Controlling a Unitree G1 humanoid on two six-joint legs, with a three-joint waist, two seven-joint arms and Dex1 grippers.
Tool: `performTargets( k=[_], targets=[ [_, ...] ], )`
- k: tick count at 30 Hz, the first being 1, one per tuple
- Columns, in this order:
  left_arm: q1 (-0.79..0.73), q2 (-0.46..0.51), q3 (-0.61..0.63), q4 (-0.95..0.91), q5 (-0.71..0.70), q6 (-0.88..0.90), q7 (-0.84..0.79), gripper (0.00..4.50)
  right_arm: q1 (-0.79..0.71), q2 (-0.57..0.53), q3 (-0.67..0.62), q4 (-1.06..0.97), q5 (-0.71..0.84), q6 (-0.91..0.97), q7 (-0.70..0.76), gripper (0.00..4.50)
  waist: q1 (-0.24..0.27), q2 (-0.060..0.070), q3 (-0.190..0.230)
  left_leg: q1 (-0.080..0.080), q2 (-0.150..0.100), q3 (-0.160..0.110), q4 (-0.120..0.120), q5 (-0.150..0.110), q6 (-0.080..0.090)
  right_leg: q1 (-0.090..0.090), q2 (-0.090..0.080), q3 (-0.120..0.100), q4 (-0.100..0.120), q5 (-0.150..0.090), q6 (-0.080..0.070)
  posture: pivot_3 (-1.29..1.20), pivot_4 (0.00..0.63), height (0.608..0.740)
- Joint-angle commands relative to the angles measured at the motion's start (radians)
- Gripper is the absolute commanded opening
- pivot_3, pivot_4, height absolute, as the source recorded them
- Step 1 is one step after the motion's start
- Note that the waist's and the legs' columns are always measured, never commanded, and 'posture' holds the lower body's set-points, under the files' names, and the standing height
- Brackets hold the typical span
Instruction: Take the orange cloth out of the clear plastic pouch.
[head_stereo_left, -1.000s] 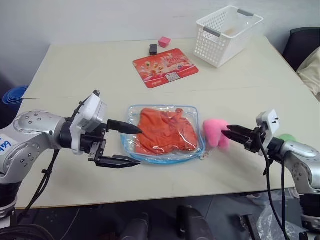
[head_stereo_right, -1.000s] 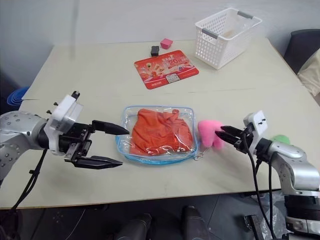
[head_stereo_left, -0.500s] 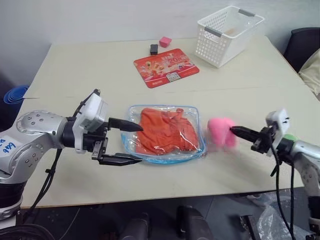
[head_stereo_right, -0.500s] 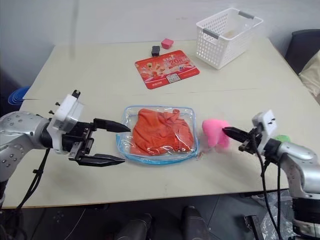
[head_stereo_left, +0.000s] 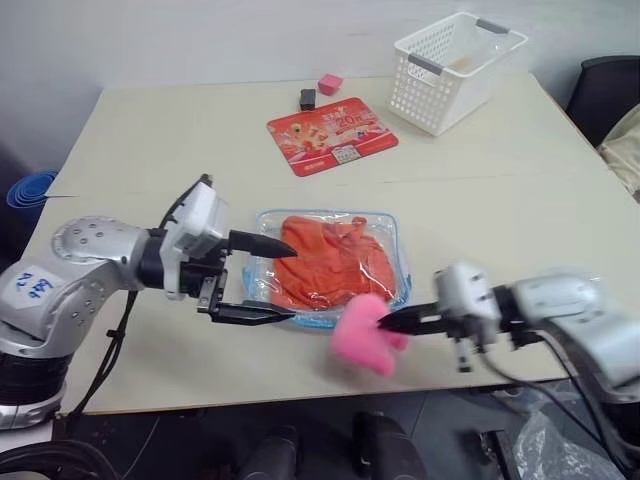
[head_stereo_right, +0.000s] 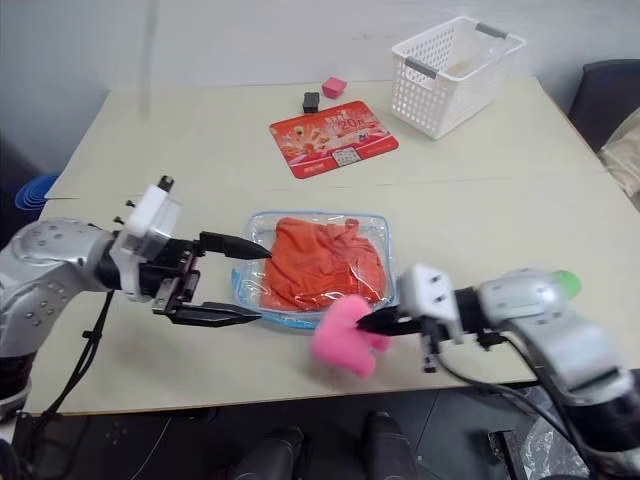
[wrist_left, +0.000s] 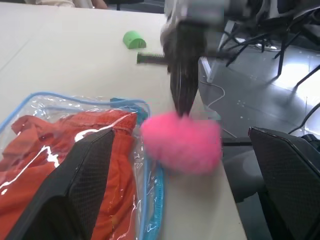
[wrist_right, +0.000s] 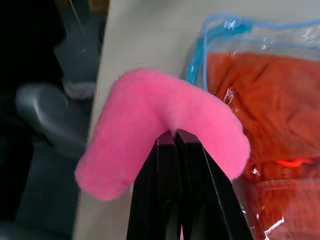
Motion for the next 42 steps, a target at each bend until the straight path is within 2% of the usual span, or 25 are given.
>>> performTargets(
  k=[1, 4, 7, 13, 18, 22, 26, 30, 34, 37, 42],
  targets=[
    [-0.021, -0.009, -0.007, -0.016, 0.027, -0.020, -0.011, 4.50, -0.007, 0.040, 0.089, 0.088, -0.198, -0.189, -0.062, 0.03, 0.001, 0.000, 0.000, 0.000, 0.000, 0.000, 0.000, 0.000, 0.000, 0.000, 0.000, 0.000, 0.000, 0.000, 0.000, 0.00, 0.150, 0.740],
    [-0.022, -0.014, -0.015, -0.020, 0.035, -0.016, -0.020, 4.50, 0.004, 0.076, 0.097, 0.103, -0.209, -0.206, -0.079, 0.03, 0.000, -0.001, -0.001, 0.000, 0.000, 0.000, 0.001, 0.000, 0.000, 0.000, 0.000, 0.000, 0.000, 0.000, 0.000, 0.00, 0.150, 0.740],
    [-0.001, -0.004, -0.049, -0.029, 0.090, -0.062, -0.057, 4.50, 0.024, 0.087, 0.079, 0.074, -0.177, -0.171, -0.075, 0.59, -0.006, -0.001, -0.001, 0.001, 0.001, 0.000, 0.001, 0.000, 0.000, 0.001, 0.001, 0.000, 0.001, 0.000, 0.000, 0.00, 0.150, 0.740],
    [-0.005, -0.024, -0.121, -0.004, 0.183, -0.153, -0.136, 4.50, 0.077, 0.038, -0.015, -0.054, -0.067, -0.066, -0.045, 2.44, 0.000, -0.001, -0.001, 0.001, 0.001, 0.000, 0.001, 0.000, -0.001, 0.001, 0.001, 0.000, 0.002, 0.000, -0.001, 0.00, 0.150, 0.740],
    [-0.066, -0.090, -0.230, 0.077, 0.309, -0.285, -0.199, 4.50, 0.080, 0.011, -0.236, -0.195, 0.211, 0.155, -0.074, 4.11, 0.004, -0.001, -0.001, 0.000, 0.001, 0.000, 0.002, 0.000, -0.001, 0.001, 0.001, 0.000, 0.000, 0.000, -0.001, 0.00, 0.150, 0.740],
    [-0.127, -0.175, -0.312, 0.163, 0.393, -0.373, -0.240, 4.50, 0.081, -0.075, -0.400, -0.187, 0.287, 0.234, -0.064, 4.11, 0.009, -0.001, -0.001, 0.000, 0.000, -0.001, 0.003, 0.000, 0.000, 0.002, 0.000, 0.000, -0.001, 0.001, 0.000, 0.00, 0.150, 0.740],
    [-0.178, -0.280, -0.380, 0.231, 0.429, -0.411, -0.273, 4.50, 0.162, -0.184, -0.467, -0.111, 0.185, 0.131, -0.013, 4.11, 0.012, -0.002, -0.001, -0.001, 0.000, -0.001, 0.002, 0.000, 0.000, 0.002, 0.000, -0.001, -0.001, 0.001, 0.000, 0.00, 0.150, 0.740],
    [-0.205, -0.351, -0.463, 0.296, 0.504, -0.483, -0.316, 4.50, 0.223, -0.232, -0.440, -0.017, 0.014, -0.099, 0.002, 4.11, 0.009, -0.002, -0.001, -0.001, 0.000, 0.000, 0.003, 0.000, 0.000, 0.001, 0.001, 0.000, 0.000, 0.001, 0.000, 0.00, 0.150, 0.740],
    [-0.202, -0.387, -0.542, 0.377, 0.614, -0.589, -0.337, 4.50, 0.184, -0.187, -0.355, 0.066, -0.107, -0.252, -0.050, 4.11, -0.002, -0.002, -0.001, 0.001, 0.001, 0.003, 0.003, 0.000, 0.000, 0.001, 0.001, 0.000, 0.001, 0.001, 0.000, 0.00, 0.150, 0.740],
    [-0.190, -0.397, -0.559, 0.403, 0.650, -0.628, -0.337, 3.95, 0.151, -0.147, -0.302, 0.115, -0.169, -0.342, -0.081, 4.14, 0.000, -0.002, -0.001, 0.001, 0.001, 0.003, 0.003, 0.000, 0.000, 0.001, 0.002, 0.000, 0.002, 0.001, 0.000, 0.00, 0.150, 0.740],
    [-0.182, -0.384, -0.553, 0.414, 0.674, -0.657, -0.345, 2.50, 0.099, -0.085, -0.241, 0.167, -0.218, -0.441, -0.116, 4.14, 0.002, -0.002, -0.001, 0.000, 0.000, 0.002, 0.004, 0.000, 0.000, 0.001, 0.001, 0.000, 0.002, 0.001, 0.000, 0.00, 0.150, 0.740]
  ],
)
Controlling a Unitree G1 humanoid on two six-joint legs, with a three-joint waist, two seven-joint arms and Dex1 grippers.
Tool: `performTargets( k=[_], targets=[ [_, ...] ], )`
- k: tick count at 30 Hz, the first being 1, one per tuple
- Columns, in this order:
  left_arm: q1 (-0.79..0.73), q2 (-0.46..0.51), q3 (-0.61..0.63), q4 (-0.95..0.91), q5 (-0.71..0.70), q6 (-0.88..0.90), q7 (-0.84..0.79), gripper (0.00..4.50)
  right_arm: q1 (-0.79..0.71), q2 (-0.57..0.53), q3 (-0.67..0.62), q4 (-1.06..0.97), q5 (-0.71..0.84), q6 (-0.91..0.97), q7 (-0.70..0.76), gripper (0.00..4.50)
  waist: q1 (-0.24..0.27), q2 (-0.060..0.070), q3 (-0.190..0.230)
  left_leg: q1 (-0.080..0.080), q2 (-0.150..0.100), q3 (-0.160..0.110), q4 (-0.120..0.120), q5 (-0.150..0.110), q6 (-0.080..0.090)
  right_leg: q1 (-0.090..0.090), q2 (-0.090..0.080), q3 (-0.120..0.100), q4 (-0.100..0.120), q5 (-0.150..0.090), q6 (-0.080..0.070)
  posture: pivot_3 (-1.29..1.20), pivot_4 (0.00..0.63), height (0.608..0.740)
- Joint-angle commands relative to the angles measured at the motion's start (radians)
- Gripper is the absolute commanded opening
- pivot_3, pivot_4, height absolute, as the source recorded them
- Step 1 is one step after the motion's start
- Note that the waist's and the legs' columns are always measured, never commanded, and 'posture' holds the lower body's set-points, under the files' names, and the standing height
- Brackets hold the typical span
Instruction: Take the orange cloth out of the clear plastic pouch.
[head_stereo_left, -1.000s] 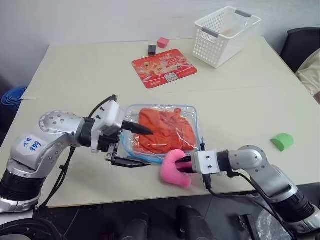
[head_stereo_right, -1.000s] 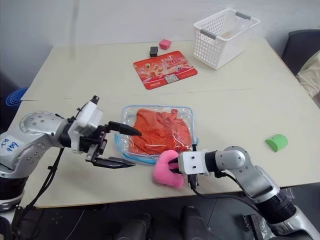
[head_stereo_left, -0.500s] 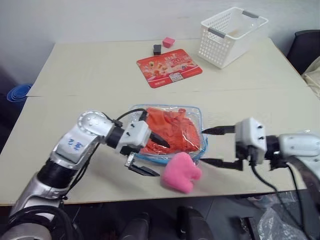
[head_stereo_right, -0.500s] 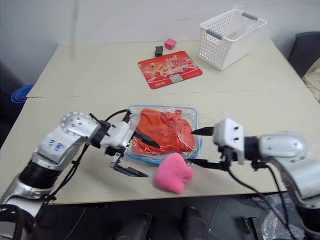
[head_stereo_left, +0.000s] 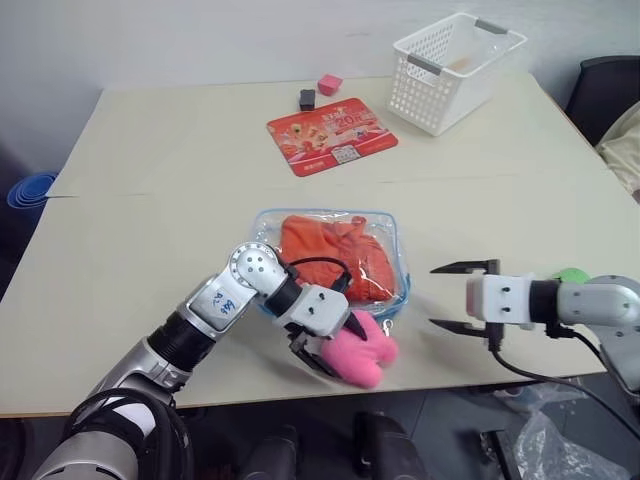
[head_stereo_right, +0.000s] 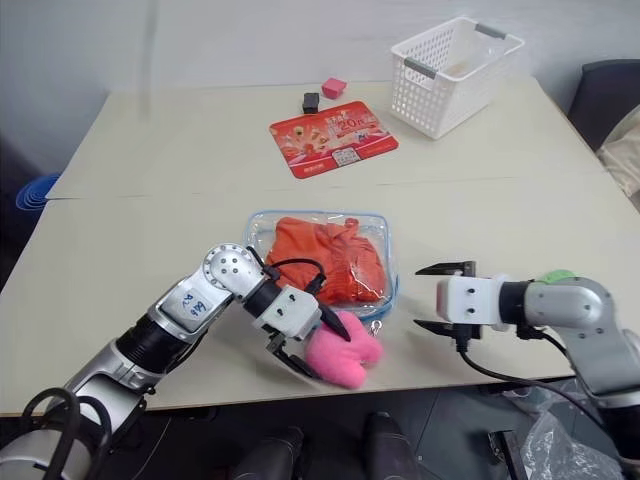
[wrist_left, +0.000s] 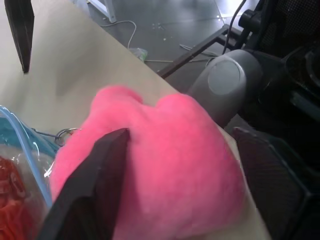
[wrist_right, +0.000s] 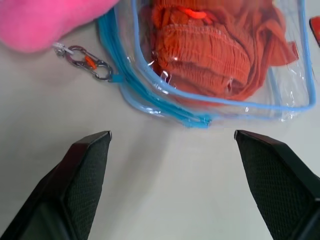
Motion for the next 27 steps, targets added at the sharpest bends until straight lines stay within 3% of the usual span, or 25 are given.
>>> performTargets(
  k=[1, 4, 8, 16, 17, 22, 27],
  targets=[
    [0.013, 0.010, 0.006, 0.009, 0.018, -0.017, -0.016, 2.23, -0.035, 0.033, 0.019, 0.011, -0.016, -0.062, -0.026, 4.14, 0.000, 0.000, 0.000, 0.000, 0.000, 0.000, 0.000, 0.000, 0.000, 0.000, 0.000, 0.000, 0.000, 0.000, 0.000, 0.00, 0.150, 0.740],
    [0.017, 0.016, 0.017, 0.004, 0.015, -0.015, -0.017, 1.30, -0.058, 0.056, 0.047, 0.038, -0.030, -0.095, -0.028, 4.14, 0.000, 0.000, 0.000, 0.000, 0.000, -0.001, 0.000, 0.000, 0.000, 0.000, 0.000, 0.000, 0.000, 0.000, 0.000, 0.00, 0.150, 0.740],
    [0.026, 0.017, 0.029, -0.009, 0.013, -0.007, -0.009, 0.12, -0.080, 0.075, 0.078, 0.083, -0.044, -0.135, -0.027, 2.90, 0.000, 0.000, 0.000, 0.000, 0.000, -0.001, 0.000, 0.000, 0.000, 0.000, 0.000, 0.000, 0.000, 0.000, 0.000, 0.00, 0.150, 0.740],
    [0.051, 0.023, 0.054, -0.034, 0.015, 0.012, 0.018, 0.00, -0.104, 0.089, 0.100, 0.162, -0.062, -0.204, -0.021, 0.22, 0.000, 0.000, 0.000, 0.000, 0.000, -0.001, 0.000, 0.000, 0.000, 0.000, 0.000, 0.000, 0.001, 0.000, 0.000, 0.00, 0.150, 0.740],
    [0.058, 0.027, 0.061, -0.042, 0.014, 0.024, 0.027, 0.00, -0.104, 0.086, 0.099, 0.169, -0.059, -0.212, -0.016, 0.05, 0.000, 0.000, 0.000, 0.000, 0.000, -0.001, 0.000, 0.000, 0.000, 0.000, 0.000, 0.000, 0.001, 0.000, 0.000, 0.00, 0.150, 0.740],
    [0.105, 0.078, 0.118, -0.097, 0.020, 0.090, 0.082, 0.00, -0.109, 0.071, 0.088, 0.189, -0.068, -0.242, -0.012, 0.05, -0.001, 0.000, 0.000, 0.000, 0.000, -0.001, 0.000, 0.000, 0.000, 0.000, 0.000, 0.000, 0.001, 0.000, 0.000, 0.00, 0.150, 0.740],
    [0.216, 0.230, 0.247, -0.196, -0.019, 0.134, 0.097, 0.00, -0.115, 0.039, 0.055, 0.200, -0.032, -0.262, 0.009, 0.05, -0.006, 0.000, 0.000, 0.000, 0.001, -0.001, 0.000, 0.000, 0.000, -0.001, 0.001, 0.001, 0.002, 0.000, 0.000, 0.00, 0.150, 0.740]
  ],
)
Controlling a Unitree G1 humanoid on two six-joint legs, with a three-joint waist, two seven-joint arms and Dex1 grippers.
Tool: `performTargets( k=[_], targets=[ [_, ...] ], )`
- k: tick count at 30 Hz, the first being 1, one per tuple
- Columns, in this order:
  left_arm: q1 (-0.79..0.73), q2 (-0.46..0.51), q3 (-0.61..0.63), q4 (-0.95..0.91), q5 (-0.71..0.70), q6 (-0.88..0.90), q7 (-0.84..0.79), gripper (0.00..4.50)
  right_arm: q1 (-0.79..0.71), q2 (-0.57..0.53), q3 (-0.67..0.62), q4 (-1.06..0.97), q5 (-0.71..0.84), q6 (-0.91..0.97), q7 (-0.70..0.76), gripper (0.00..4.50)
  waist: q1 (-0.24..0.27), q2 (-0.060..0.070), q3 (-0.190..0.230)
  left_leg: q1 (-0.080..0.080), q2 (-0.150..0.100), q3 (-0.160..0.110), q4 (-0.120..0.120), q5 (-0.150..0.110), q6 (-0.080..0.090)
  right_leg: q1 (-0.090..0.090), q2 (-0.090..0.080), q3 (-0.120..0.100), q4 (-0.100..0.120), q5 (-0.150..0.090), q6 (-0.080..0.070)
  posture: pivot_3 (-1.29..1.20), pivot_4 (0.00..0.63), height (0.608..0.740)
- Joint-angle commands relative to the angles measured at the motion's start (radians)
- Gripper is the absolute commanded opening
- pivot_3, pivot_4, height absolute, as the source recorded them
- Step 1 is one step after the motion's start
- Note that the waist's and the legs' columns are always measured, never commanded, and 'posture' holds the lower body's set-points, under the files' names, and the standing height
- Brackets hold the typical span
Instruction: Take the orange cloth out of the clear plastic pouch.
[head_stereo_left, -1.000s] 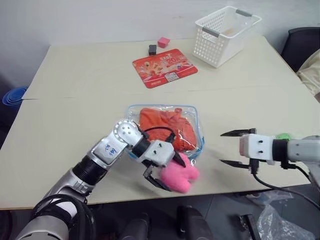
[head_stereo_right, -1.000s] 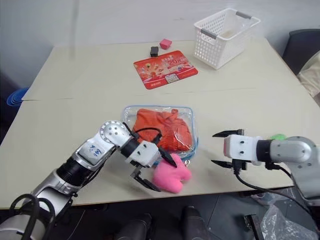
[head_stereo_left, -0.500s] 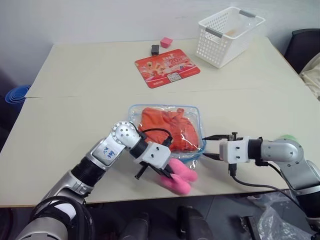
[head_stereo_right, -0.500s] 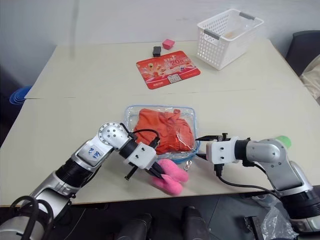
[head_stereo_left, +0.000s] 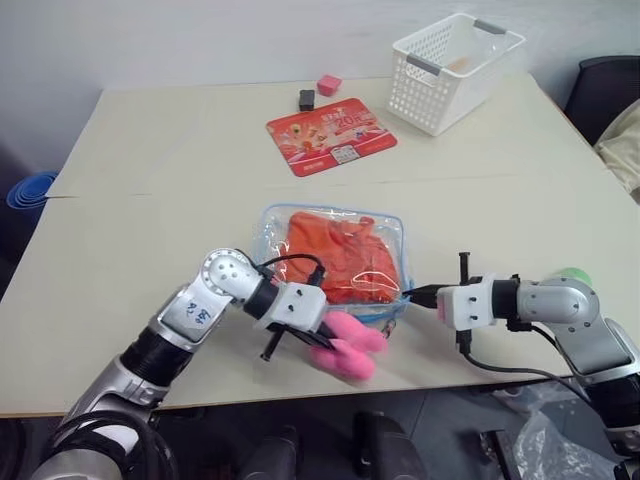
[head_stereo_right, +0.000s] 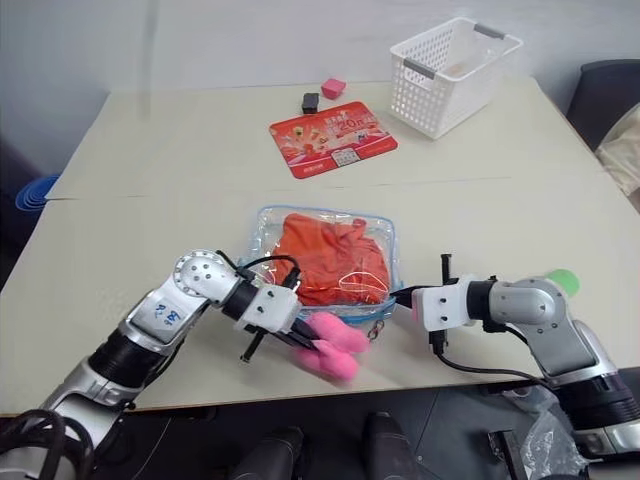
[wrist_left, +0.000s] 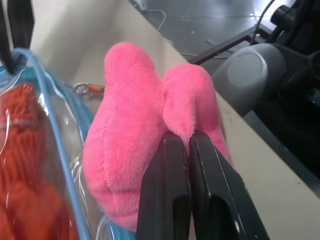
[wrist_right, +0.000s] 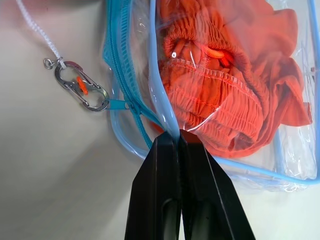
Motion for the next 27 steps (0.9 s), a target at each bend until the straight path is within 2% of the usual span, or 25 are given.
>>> performTargets(
  k=[1, 6, 12, 16, 21, 27],
  targets=[
    [0.093, 0.127, 0.126, -0.080, -0.030, 0.043, 0.010, 0.00, -0.012, -0.041, -0.057, -0.001, 0.056, -0.028, 0.021, 0.05, -0.004, 0.000, 0.000, 0.000, 0.000, 0.000, 0.000, 0.000, 0.000, 0.000, 0.000, 0.000, 0.000, 0.000, 0.000, 0.00, 0.150, 0.740],
    [0.237, 0.267, 0.288, -0.150, -0.089, 0.104, 0.039, 0.00, 0.003, -0.070, -0.085, 0.007, 0.129, -0.044, 0.066, 0.05, 0.002, 0.000, 0.000, 0.000, 0.000, 0.000, -0.001, 0.000, 0.000, 0.000, 0.000, 0.000, -0.001, 0.000, 0.000, 0.00, 0.150, 0.740],
    [0.332, 0.322, 0.399, -0.140, -0.113, 0.135, 0.096, 0.00, 0.019, -0.072, -0.089, 0.017, 0.148, -0.055, 0.079, 0.05, 0.007, 0.000, 0.000, 0.000, 0.000, -0.001, -0.001, 0.000, 0.000, 0.001, -0.001, 0.000, -0.002, 0.000, 0.000, 0.00, 0.150, 0.740],
    [0.357, 0.368, 0.505, -0.002, -0.127, 0.143, 0.113, 0.00, 0.043, -0.097, -0.097, 0.051, 0.133, -0.107, 0.090, 0.05, 0.004, 0.000, 0.000, 0.000, 0.000, -0.001, -0.002, 0.000, 0.000, 0.001, 0.000, -0.001, -0.002, 0.000, 0.000, 0.00, 0.150, 0.740],
    [0.293, 0.431, 0.580, 0.248, -0.111, 0.097, 0.126, 0.00, 0.022, -0.110, -0.099, 0.100, 0.138, -0.150, 0.097, 0.05, 0.000, 0.001, 0.000, 0.000, 0.000, 0.000, -0.002, 0.000, 0.000, 0.001, 0.000, -0.001, -0.002, 0.000, 0.000, 0.00, 0.150, 0.740],
    [0.318, 0.450, 0.611, 0.242, -0.154, 0.110, 0.092, 0.00, -0.036, -0.090, -0.078, 0.171, 0.117, -0.222, 0.091, 0.05, 0.000, 0.001, 0.000, 0.000, 0.000, 0.000, -0.003, 0.000, 0.000, 0.000, -0.001, -0.002, -0.002, 0.000, 0.000, 0.00, 0.150, 0.740]
  ],
)
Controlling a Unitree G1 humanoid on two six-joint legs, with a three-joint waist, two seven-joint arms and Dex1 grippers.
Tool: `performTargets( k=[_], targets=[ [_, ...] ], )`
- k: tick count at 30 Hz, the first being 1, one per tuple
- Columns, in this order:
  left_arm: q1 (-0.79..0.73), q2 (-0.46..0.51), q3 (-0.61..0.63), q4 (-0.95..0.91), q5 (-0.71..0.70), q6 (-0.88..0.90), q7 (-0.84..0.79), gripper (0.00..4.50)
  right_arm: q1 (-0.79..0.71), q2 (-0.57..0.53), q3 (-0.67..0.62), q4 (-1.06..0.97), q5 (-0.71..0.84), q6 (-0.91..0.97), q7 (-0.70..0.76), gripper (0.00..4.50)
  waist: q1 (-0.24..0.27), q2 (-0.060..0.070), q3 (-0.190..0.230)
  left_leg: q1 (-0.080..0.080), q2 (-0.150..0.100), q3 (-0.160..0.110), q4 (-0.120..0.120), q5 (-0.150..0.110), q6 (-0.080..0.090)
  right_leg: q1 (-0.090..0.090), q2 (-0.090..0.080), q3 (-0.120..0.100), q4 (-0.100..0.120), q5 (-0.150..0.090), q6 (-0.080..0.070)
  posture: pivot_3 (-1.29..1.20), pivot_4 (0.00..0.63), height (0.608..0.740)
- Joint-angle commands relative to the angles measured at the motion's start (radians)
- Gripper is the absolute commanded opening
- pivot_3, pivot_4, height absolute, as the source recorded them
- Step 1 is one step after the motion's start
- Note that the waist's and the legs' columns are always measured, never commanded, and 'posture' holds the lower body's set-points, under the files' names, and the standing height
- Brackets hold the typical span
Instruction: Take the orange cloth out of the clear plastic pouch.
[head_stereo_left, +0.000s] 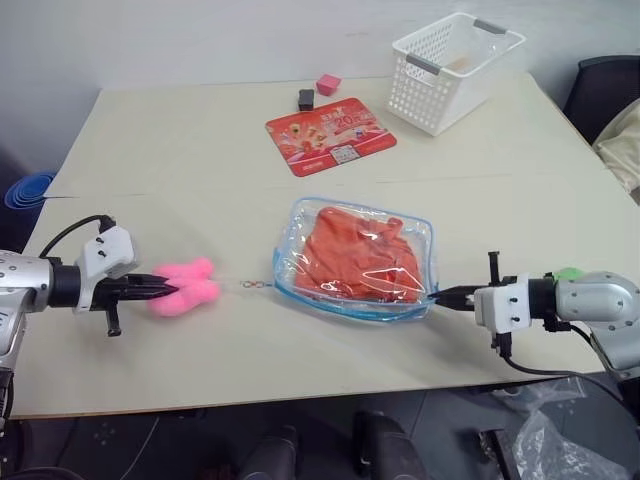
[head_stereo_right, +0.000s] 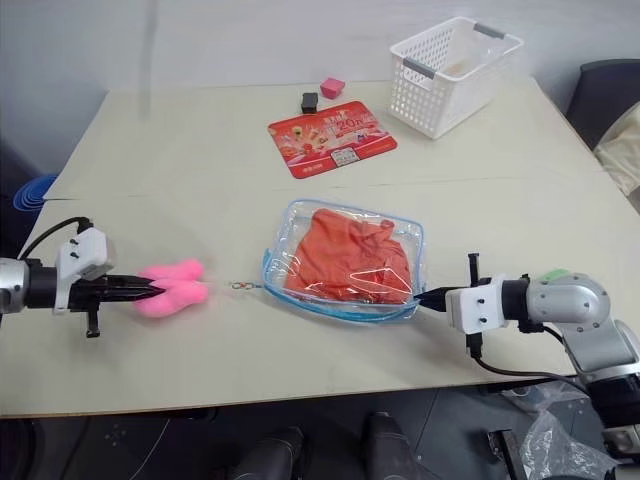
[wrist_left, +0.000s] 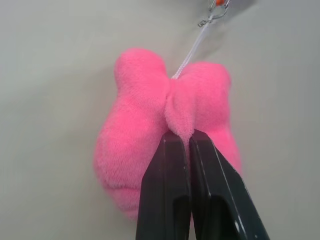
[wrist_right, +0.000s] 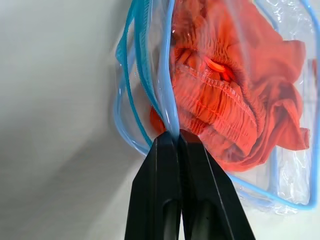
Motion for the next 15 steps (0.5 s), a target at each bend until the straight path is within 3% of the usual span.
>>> performTargets(
  k=[1, 6, 8, 10, 15],
  targets=[
    [0.041, 0.028, 0.053, -0.020, -0.013, 0.000, -0.007, 0.00, -0.049, 0.002, -0.018, 0.040, -0.009, -0.048, -0.015, 0.05, 0.000, 0.000, 0.000, 0.000, 0.000, 0.000, 0.000, 0.000, 0.000, 0.000, 0.000, 0.000, 0.000, 0.000, 0.000, 0.00, 0.150, 0.740],
    [0.096, 0.006, 0.058, -0.084, -0.042, 0.028, -0.005, 0.00, -0.091, 0.019, -0.003, 0.073, -0.016, -0.042, -0.022, 0.05, -0.008, 0.000, 0.000, 0.000, 0.001, 0.000, -0.001, 0.000, 0.000, -0.001, 0.000, 0.001, 0.000, 0.000, 0.000, 0.00, 0.150, 0.740],
    [0.092, -0.017, 0.046, -0.121, -0.061, 0.061, 0.013, 0.00, -0.090, 0.018, 0.003, 0.073, -0.018, -0.029, -0.019, 0.48, -0.007, 0.000, 0.000, 0.000, 0.000, 0.000, -0.001, 0.000, 0.000, -0.001, 0.000, 0.001, 0.000, 0.000, 0.000, 0.00, 0.150, 0.740],
    [0.079, -0.044, 0.039, -0.153, -0.084, 0.105, 0.035, 0.47, -0.061, 0.009, -0.007, 0.047, 0.010, 0.001, -0.007, 0.98, -0.003, 0.000, 0.000, 0.000, 0.000, 0.000, -0.001, 0.000, 0.000, 0.000, 0.000, 0.001, 0.000, 0.000, 0.000, 0.00, 0.150, 0.740],
    [0.090, -0.039, 0.054, -0.185, -0.128, 0.161, 0.008, 2.05, 0.043, -0.035, -0.069, -0.040, 0.062, 0.056, -0.003, 2.78, 0.003, 0.000, 0.000, 0.000, 0.000, 0.000, -0.001, 0.000, 0.000, -0.001, 0.000, 0.001, 0.001, 0.000, 0.000, 0.00, 0.150, 0.740]
  ],
)
